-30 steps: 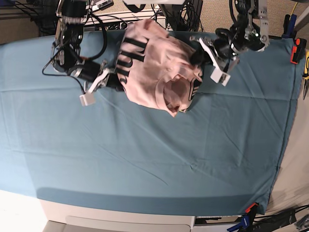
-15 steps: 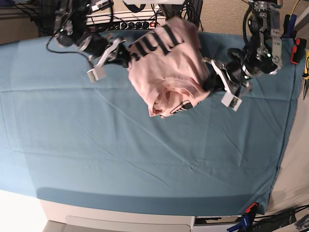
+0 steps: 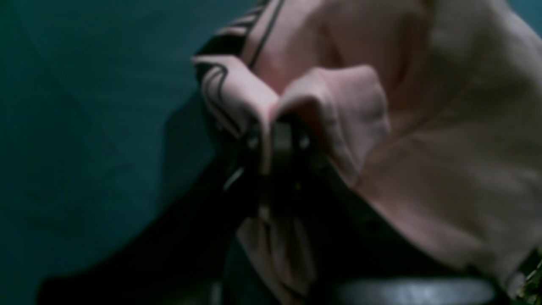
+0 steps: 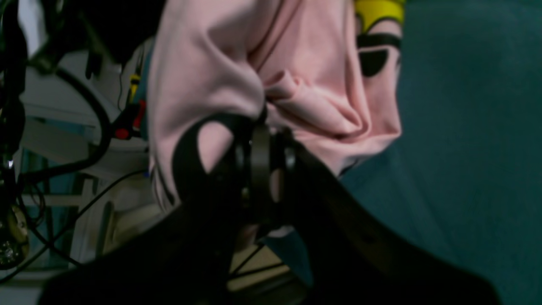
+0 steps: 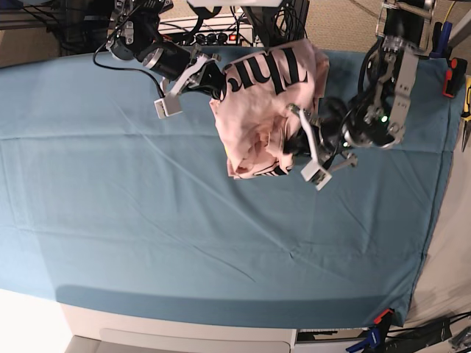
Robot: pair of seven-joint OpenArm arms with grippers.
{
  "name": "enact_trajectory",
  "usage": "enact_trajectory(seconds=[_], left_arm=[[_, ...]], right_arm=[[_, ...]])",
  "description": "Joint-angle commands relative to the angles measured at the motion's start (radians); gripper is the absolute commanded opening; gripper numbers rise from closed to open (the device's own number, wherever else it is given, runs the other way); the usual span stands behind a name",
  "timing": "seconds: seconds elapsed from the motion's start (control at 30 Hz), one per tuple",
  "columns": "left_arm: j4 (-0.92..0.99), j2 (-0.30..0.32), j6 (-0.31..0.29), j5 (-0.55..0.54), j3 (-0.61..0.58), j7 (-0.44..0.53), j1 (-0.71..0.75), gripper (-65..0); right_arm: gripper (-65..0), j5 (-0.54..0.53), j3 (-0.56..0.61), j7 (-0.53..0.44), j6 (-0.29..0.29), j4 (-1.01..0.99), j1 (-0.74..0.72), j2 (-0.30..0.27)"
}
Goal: Fold the T-shirt properly
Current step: 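Drag the folded shirt with both grippers toward the left gripper, then release the shirt and raise both grippers away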
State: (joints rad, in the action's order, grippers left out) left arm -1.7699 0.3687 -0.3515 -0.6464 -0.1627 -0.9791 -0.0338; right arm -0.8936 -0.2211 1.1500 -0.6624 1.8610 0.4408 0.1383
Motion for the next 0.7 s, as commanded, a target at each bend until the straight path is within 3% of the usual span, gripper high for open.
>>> enact_trajectory(seconds=[0.0,0.27,0.47,0.67], left_arm=[[-0.003,0.006,-0.003,-0.014,-0.001,0.029,-0.04,-65.0],[0.088,0.02,-0.003,-0.018,-0.005,0.015,-0.176,-65.0],[0.099,0.05,-0.003,-0.018,-0.005,0.014,-0.191,-65.0],[0.099,0.05,-0.004,-0.014,-0.005,0.015,-0.191,-65.0]], right_arm=[[-65.0,-0.027,0.004,-0.018,-0.01,0.018,0.007,0.003],[-65.0,0.007,0.004,-0.023,-0.01,0.018,0.022,0.003],[-65.0,0.076,0.004,-0.08,-0.01,0.018,0.022,0.003],[-65.0,0.076,0.004,-0.1,-0.01,0.018,0.022,0.003]])
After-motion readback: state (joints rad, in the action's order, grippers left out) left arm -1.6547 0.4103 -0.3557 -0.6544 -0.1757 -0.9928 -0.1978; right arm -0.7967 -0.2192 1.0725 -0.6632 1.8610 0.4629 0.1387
